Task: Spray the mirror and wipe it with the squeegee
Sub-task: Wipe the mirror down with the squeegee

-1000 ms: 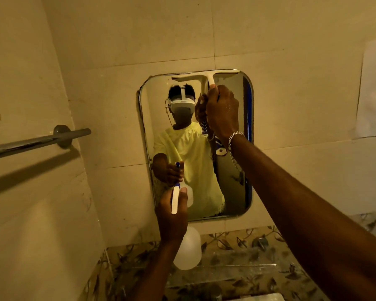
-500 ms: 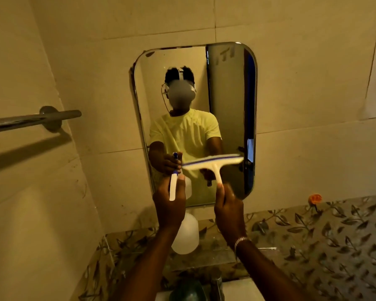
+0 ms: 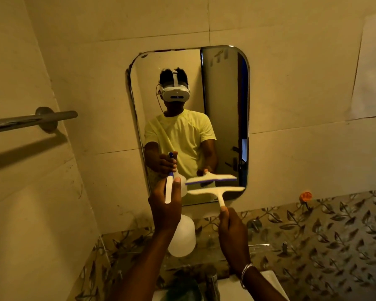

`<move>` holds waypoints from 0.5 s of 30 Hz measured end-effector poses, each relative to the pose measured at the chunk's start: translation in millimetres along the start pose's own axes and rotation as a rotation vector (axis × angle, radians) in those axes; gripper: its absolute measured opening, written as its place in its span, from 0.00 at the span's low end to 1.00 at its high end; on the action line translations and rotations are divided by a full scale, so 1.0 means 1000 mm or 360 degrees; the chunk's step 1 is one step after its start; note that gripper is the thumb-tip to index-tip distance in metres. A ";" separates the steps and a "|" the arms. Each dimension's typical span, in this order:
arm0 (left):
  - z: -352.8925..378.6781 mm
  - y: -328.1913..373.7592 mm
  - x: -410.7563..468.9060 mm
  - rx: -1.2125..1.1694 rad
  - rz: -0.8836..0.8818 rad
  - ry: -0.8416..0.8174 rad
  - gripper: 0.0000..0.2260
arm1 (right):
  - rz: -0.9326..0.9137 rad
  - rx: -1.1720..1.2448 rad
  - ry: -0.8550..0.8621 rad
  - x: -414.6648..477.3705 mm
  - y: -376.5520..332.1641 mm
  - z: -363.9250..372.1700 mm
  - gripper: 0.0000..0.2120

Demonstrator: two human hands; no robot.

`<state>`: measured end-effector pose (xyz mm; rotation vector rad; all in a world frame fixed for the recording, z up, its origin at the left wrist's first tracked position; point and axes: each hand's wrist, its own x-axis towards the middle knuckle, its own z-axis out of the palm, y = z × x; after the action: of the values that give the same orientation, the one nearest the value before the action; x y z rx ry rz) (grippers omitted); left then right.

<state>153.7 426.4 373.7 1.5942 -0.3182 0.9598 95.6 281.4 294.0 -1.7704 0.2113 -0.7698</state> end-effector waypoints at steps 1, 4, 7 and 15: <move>0.001 0.001 0.000 -0.0002 -0.0007 -0.0003 0.13 | -0.0084 0.0044 0.0042 0.008 -0.014 -0.006 0.16; 0.005 0.004 0.001 0.0020 -0.0020 -0.0001 0.06 | -0.0300 0.0110 0.0143 0.041 -0.066 -0.026 0.17; 0.010 0.009 0.003 0.0011 -0.0015 -0.0006 0.06 | -0.0435 0.0121 0.0229 0.083 -0.124 -0.049 0.18; 0.028 0.026 0.012 -0.0023 -0.0033 0.0022 0.09 | -0.0551 0.0081 0.0310 0.180 -0.243 -0.084 0.22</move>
<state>155.4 396.9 400.9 1.5742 -0.2977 0.9503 127.2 208.8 597.5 -1.7043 0.0124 -1.1881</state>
